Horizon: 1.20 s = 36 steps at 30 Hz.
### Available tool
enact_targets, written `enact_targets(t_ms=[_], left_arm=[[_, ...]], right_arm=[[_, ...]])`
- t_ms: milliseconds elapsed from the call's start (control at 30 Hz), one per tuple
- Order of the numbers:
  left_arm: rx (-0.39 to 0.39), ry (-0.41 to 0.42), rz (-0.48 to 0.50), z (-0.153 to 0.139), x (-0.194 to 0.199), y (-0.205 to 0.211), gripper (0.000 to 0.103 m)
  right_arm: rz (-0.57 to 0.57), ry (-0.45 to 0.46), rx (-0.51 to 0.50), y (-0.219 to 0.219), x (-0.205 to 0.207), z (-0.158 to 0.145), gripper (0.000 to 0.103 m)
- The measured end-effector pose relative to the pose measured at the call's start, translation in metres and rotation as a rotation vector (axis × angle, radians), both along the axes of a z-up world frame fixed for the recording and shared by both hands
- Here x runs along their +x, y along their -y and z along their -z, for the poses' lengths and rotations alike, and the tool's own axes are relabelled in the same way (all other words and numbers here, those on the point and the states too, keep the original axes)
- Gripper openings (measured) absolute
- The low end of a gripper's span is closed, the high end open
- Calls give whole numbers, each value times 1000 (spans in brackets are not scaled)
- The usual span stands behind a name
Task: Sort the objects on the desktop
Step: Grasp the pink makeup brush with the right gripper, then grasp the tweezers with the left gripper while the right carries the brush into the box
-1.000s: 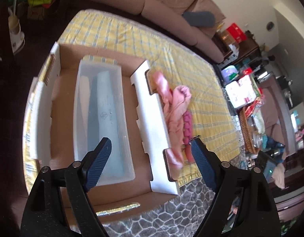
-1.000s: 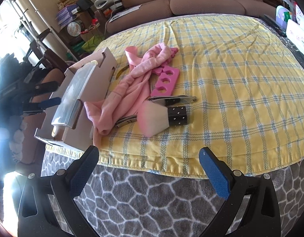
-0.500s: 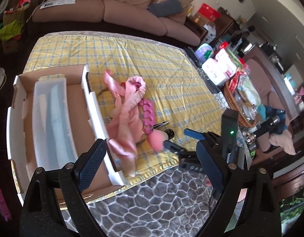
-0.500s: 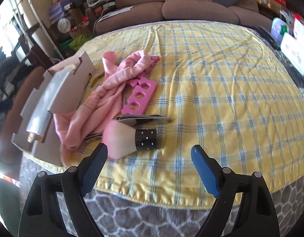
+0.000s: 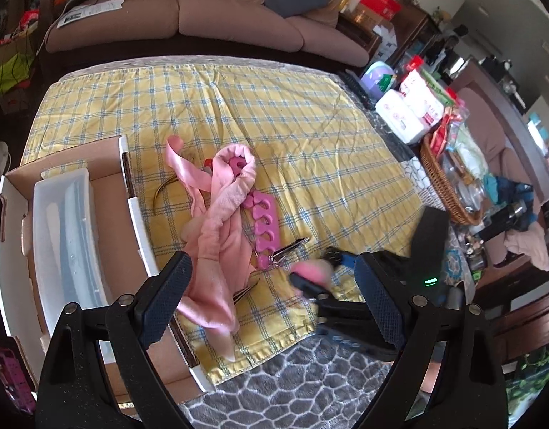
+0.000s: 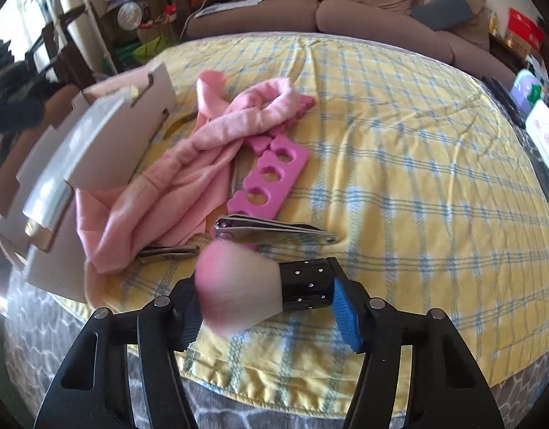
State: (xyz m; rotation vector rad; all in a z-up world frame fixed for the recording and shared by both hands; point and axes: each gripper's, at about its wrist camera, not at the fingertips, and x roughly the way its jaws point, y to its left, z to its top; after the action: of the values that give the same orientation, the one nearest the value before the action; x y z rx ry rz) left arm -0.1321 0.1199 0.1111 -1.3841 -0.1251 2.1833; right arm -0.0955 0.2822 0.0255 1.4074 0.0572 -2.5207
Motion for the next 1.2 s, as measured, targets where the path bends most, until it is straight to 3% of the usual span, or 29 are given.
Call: enact_targets(t_ms=[100,233,400,533,600,633,833,967,1200], left_arm=[[-57,1,43,12,-2,-22,91],[-212,-38,172,38,1,-65,89],[-438,-114,335,73,14,-111,64],[-507,-141,371,89,15,-126,47],[-537,-141,372,97,11,-129,28],[-543,-141,365,99,10,-129,27],[-464,-119,333,94,6,-119,13],[-362,-77,289,79,-1,-104,13],[-196,-69,205,28,0,-56,13]], right_arm=[[58,-22,-73,-26,9,-18,63],[140,-49,-144,-66,19,-36,63],[209,-36,-220,-103,24,-40,63],[226,-22,-245,-115,25,-40,64],[223,-16,-253,-116,24,-39,64],[218,-14,-253,-116,24,-38,64],[177,-4,-240,-101,19,-36,64],[159,-4,-238,-93,18,-36,64],[103,-36,-256,-73,21,-50,64]])
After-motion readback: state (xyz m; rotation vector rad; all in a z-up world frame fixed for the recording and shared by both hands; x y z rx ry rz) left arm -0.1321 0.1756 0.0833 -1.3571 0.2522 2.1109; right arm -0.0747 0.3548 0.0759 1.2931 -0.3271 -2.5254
